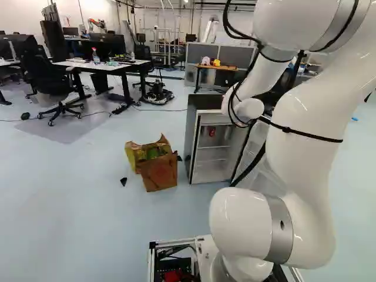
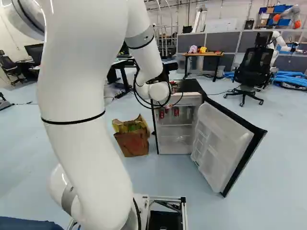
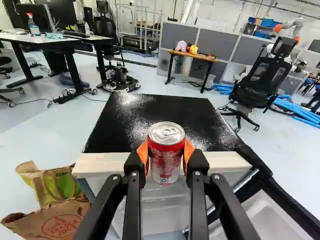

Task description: Grab a drink from the fridge

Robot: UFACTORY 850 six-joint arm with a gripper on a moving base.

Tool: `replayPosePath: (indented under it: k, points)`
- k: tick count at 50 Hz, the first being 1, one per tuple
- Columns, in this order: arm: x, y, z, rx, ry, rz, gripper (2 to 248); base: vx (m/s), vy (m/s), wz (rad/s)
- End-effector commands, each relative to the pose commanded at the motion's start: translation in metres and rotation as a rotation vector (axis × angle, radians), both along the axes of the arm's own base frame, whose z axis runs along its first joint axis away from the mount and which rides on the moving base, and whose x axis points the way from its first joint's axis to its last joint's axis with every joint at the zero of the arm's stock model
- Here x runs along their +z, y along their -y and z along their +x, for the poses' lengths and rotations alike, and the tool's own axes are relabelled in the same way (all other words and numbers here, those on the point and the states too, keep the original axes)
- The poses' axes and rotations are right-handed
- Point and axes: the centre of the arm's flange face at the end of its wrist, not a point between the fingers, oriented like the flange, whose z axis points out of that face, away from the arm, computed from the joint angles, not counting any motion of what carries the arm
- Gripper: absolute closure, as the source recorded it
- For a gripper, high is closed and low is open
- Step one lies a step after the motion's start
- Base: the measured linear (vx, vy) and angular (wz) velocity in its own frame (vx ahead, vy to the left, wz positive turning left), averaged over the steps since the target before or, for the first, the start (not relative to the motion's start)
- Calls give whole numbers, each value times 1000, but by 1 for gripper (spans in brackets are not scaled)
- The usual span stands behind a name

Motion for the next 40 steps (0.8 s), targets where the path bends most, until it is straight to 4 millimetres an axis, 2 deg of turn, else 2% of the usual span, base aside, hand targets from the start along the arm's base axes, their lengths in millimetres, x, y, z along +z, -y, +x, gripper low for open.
replayPosePath:
  k: [40]
  points:
    - [-11, -9, 78, -2, -1, 28, 158, 0, 0, 0]
